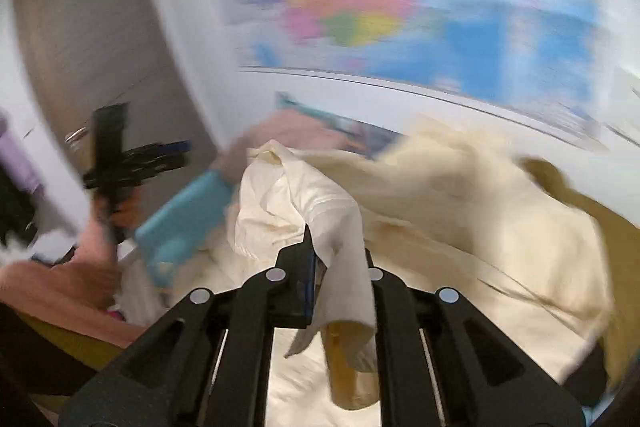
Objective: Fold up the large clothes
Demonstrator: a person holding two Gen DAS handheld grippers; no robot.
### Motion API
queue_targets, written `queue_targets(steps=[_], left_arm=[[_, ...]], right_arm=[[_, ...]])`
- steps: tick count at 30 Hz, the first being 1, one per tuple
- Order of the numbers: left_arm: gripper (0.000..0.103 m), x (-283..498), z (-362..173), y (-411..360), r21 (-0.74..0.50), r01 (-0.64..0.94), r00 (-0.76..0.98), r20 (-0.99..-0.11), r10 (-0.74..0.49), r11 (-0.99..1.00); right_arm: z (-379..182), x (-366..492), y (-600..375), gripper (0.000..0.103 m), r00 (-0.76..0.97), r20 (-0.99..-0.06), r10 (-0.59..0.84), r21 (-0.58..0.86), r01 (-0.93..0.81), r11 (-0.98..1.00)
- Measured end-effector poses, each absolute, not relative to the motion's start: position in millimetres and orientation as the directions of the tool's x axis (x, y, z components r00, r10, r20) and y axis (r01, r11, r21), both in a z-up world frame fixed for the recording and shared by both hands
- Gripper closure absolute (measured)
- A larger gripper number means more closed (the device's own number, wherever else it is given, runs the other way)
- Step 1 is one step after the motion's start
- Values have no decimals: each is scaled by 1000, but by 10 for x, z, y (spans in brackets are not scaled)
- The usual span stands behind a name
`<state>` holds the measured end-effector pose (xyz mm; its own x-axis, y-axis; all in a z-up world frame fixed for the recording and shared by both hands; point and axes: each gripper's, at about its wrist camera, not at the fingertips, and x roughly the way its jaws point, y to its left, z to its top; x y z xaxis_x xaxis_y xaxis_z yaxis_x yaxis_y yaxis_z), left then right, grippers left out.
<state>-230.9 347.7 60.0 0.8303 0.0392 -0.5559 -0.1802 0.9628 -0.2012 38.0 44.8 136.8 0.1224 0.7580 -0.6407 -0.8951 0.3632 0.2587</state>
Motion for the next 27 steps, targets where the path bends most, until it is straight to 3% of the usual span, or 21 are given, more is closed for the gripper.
queue_targets(steps=[9,13,16,18,20,23,25,27], left_arm=[[24,-1358,-21,3060,-10,-154,682,-725,99,988],[24,-1025,-203,3001,66,-136,638,-758,139,988],[38,-794,-264,2886,112,-119,623,-765,162,987],[57,-641,-282,2843,137,-136,612,-768,192,981],[65,-481,-218,2888,77,-175,612,-773,170,982],[63,-353,-69,2871,85,-226,651,-728,215,970],[54,-252,-92,2844,126,-239,645,-720,254,963],[34,-199,-194,2859,163,-265,612,-733,296,950]], right_arm=[[273,1061,15,93,122,-791,600,307,-768,562],[-55,1032,-2,93,87,-806,586,340,-742,578],[-43,998,-75,93,95,-787,610,352,-743,569],[39,996,-103,93,109,-768,631,351,-752,558],[223,993,-136,95,159,-736,658,327,-767,551],[439,1081,-148,95,215,-687,694,314,-773,551],[356,1229,-115,95,216,-708,672,321,-749,579],[129,1349,-41,91,178,-760,625,328,-725,605]])
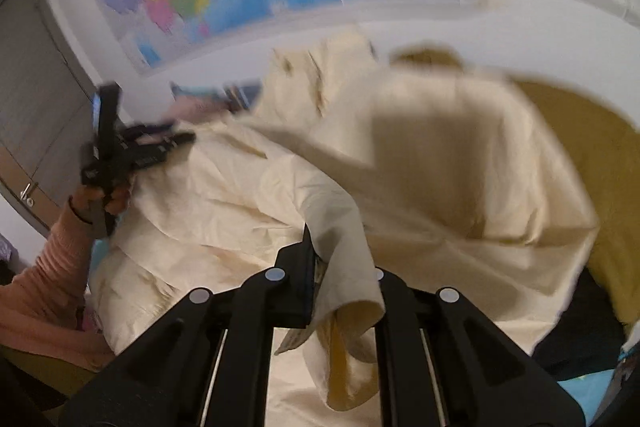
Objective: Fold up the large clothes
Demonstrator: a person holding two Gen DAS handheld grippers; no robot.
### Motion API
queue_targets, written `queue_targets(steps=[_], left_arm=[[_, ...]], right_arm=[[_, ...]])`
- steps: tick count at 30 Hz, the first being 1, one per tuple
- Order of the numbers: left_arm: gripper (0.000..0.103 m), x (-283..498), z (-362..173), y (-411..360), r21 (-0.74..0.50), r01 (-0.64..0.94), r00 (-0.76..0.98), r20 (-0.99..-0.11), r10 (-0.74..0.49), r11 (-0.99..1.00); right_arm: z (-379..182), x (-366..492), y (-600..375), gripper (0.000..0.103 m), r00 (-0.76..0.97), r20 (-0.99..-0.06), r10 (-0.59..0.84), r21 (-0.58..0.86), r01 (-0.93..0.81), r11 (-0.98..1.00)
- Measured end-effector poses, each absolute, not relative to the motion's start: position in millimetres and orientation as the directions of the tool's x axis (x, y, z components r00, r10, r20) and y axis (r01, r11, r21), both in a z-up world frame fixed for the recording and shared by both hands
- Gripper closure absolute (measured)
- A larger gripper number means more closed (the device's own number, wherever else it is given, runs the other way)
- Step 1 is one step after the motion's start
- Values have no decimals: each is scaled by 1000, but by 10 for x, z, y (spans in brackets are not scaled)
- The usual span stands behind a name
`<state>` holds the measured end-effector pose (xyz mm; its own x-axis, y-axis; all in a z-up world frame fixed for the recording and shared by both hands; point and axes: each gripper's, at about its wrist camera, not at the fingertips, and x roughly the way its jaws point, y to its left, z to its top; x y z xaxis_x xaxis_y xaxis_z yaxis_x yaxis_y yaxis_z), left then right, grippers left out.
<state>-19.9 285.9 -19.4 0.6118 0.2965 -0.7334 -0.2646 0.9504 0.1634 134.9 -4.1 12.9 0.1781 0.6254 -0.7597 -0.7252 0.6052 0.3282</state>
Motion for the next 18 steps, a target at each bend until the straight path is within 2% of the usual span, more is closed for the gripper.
queue_targets(steps=[1,3,4,9,10,13,17,18], left_arm=[[34,-192,-252,2898,150,-267,595,-751,286,952],[34,-235,-306,3003,107,-282,582,-771,259,953],[34,-298,-294,3055,83,-287,588,-771,244,954],[32,-680,-112,3116,36,-264,651,-731,206,964],[31,-761,-85,3089,34,-244,664,-722,193,969],[30,-903,-95,2898,51,-165,671,-726,151,985],[29,-899,-253,2673,170,-147,632,-741,225,974],[29,-917,-261,2673,157,-148,629,-747,216,976]], right_arm=[[6,1396,-28,82,177,-785,594,322,-703,634],[-135,1454,-50,79,137,-794,592,357,-683,637],[-180,1466,-94,74,132,-783,608,385,-664,641],[-74,1319,-278,58,143,-731,667,422,-672,608],[-61,1284,-297,58,145,-732,665,417,-677,607],[-35,1204,-242,82,189,-758,624,334,-710,621],[-58,1283,-61,83,251,-778,576,253,-714,653],[-79,1307,-25,80,267,-787,556,233,-706,669]])
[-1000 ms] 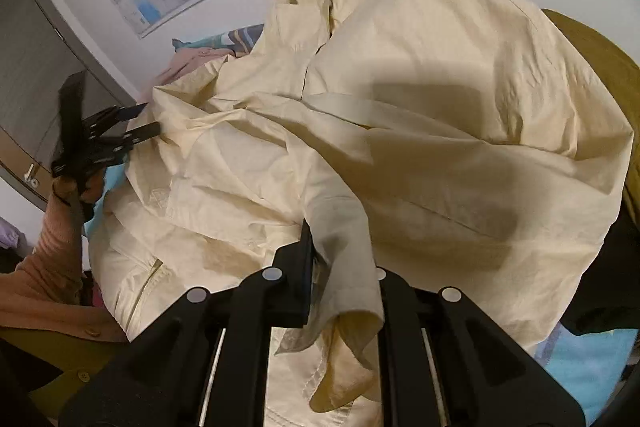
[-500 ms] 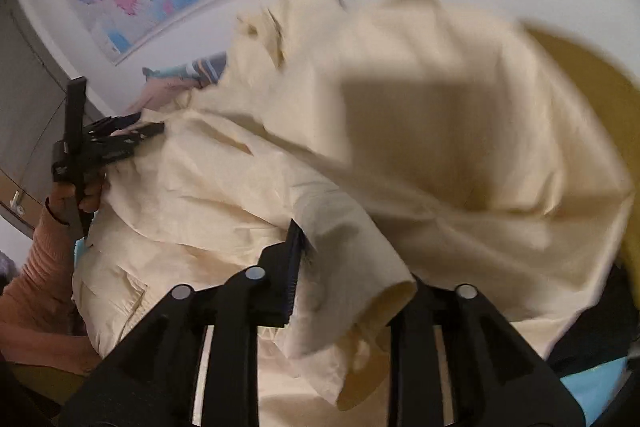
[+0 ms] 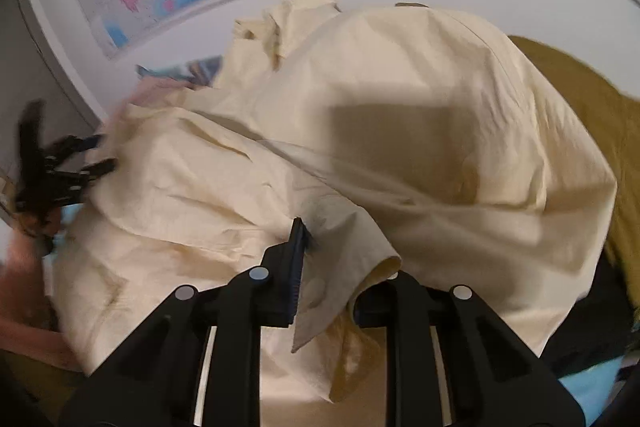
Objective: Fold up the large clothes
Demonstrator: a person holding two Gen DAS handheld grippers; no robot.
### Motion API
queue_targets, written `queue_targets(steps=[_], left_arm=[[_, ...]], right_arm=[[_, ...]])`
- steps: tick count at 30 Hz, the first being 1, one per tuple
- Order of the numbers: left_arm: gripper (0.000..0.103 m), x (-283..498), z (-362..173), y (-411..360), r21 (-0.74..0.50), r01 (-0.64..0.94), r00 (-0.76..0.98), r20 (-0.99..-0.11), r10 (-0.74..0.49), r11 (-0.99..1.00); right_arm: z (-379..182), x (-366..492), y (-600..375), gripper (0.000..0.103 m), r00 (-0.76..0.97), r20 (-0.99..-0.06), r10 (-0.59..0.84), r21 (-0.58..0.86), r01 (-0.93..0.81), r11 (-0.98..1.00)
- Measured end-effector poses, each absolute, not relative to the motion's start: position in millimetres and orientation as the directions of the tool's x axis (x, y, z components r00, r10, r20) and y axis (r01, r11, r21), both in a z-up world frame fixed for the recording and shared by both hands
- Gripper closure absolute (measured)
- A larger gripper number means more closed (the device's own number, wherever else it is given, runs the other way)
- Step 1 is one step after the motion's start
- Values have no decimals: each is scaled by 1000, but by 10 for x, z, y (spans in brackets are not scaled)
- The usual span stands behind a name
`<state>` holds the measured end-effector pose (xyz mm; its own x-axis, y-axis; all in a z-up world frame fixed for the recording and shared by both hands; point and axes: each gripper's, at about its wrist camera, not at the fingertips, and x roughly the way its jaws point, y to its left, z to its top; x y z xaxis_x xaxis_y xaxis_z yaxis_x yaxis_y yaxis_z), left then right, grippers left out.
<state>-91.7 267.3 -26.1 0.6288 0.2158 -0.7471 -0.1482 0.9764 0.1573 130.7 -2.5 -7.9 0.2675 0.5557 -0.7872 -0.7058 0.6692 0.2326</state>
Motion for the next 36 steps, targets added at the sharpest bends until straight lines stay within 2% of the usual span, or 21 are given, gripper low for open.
queue_targets(steps=[3,5,7,10,15,19,22,23,24,25,27,28,29,31,34,36], left_arm=[[29,-1077,-202,2685,112,-156,643,-742,187,981],[28,-1273,-114,2653,117,-147,668,-721,186,982],[26,-1557,-36,2631,88,-118,696,-703,145,989],[26,-1867,-26,2511,67,-75,712,-695,101,995],[26,-2182,-128,2087,56,54,718,-696,0,997],[26,-2390,-266,1754,59,166,698,-713,-75,984],[26,-2525,-341,1592,49,234,682,-720,-128,971],[26,-2576,-360,1530,45,258,677,-721,-148,965],[26,-2598,-372,1499,40,279,673,-721,-166,959],[26,-2631,-384,1443,35,306,670,-718,-188,951],[26,-2677,-416,1337,35,349,660,-719,-219,937],[26,-2698,-438,1271,43,374,653,-722,-230,927],[26,-2714,-467,1209,54,394,647,-725,-235,917],[25,-2734,-523,1128,71,418,633,-738,-234,906],[22,-2681,-624,1128,142,376,649,-745,-152,916],[28,-2553,-649,1242,142,305,644,-759,-94,942]], right_arm=[[-3,1274,-32,63,317,-785,533,210,-673,709],[187,1064,-127,42,393,-748,535,154,-680,716],[385,740,-215,39,419,-708,568,115,-725,679],[550,135,-253,38,307,-679,667,145,-835,531],[306,-780,-54,37,125,-766,630,110,-941,320],[24,-1307,3,30,130,-843,522,-13,-975,221],[-80,-1593,-135,20,165,-863,477,-106,-983,149],[-113,-1645,-165,21,184,-865,466,-133,-981,141],[-141,-1665,-167,29,211,-863,460,-160,-976,147],[-160,-1618,-166,45,232,-860,454,-166,-969,183],[-140,-1460,-202,51,178,-861,477,-72,-970,232],[-64,-1385,-242,63,146,-837,527,-8,-967,255],[3,-1320,-274,69,152,-814,561,18,-958,286],[152,-1157,-313,76,174,-773,610,75,-930,361],[203,-1047,-294,77,207,-747,632,81,-915,395],[92,-1049,-203,70,212,-771,600,55,-918,394]])
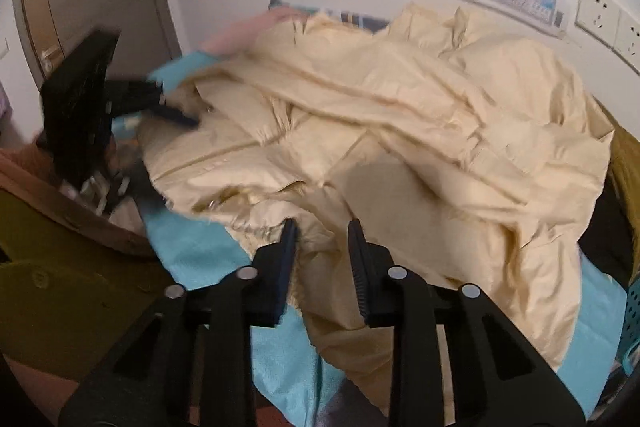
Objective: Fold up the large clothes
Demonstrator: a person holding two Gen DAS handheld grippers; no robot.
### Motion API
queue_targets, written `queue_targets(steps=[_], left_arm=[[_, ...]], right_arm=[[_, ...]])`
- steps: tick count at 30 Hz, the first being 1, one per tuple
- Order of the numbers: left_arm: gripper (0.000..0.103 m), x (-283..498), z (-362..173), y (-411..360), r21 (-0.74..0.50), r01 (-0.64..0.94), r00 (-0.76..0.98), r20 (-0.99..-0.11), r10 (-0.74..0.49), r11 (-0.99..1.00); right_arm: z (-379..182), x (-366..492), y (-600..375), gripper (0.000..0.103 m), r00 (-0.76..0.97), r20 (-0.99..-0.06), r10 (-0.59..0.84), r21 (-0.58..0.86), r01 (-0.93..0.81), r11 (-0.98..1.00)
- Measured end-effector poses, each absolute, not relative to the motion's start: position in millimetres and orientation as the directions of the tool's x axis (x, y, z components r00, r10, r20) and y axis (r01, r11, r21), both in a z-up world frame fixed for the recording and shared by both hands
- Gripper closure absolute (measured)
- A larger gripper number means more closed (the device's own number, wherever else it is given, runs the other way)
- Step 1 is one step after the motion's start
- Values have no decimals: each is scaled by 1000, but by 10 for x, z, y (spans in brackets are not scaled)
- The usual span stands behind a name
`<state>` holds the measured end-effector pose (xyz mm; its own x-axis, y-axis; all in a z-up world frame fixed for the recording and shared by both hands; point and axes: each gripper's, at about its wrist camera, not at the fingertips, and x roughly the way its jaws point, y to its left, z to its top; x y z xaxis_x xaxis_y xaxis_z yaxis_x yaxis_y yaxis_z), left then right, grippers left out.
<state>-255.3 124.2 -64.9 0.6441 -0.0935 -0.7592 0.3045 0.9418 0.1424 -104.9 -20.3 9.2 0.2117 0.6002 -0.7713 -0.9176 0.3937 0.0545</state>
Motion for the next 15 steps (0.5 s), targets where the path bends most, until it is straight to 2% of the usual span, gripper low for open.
queue_targets(steps=[2,3,4,5,8,9,11,13,15], left_arm=[[28,-2443,-596,1457,29,241,636,-760,-135,970],[28,-2428,-572,1510,2,218,647,-749,-143,976],[28,-2408,-547,1557,-18,189,658,-740,-140,982],[28,-2395,-529,1575,-25,166,667,-734,-131,986],[28,-2384,-484,1551,3,136,689,-719,-92,991],[28,-2377,-476,1537,10,136,689,-719,-88,991],[34,-2313,-446,1537,24,118,693,-718,-65,993],[36,-2209,-401,1571,36,108,690,-722,-49,993],[42,-2111,-356,1598,52,97,691,-722,-30,994]], right_arm=[[77,-1101,-230,52,237,-767,597,31,-914,404],[94,-1118,-283,45,263,-757,598,20,-906,423],[125,-1130,-337,32,293,-749,594,8,-893,450],[118,-1188,-439,28,304,-743,596,8,-887,462],[134,-1320,-632,28,353,-731,584,-19,-866,500],[131,-1380,-673,32,353,-729,586,-13,-864,504],[166,-1523,-729,57,301,-699,648,50,-884,465],[222,-1647,-729,58,232,-648,726,126,-907,403],[233,-1755,-625,60,181,-623,761,140,-931,336]])
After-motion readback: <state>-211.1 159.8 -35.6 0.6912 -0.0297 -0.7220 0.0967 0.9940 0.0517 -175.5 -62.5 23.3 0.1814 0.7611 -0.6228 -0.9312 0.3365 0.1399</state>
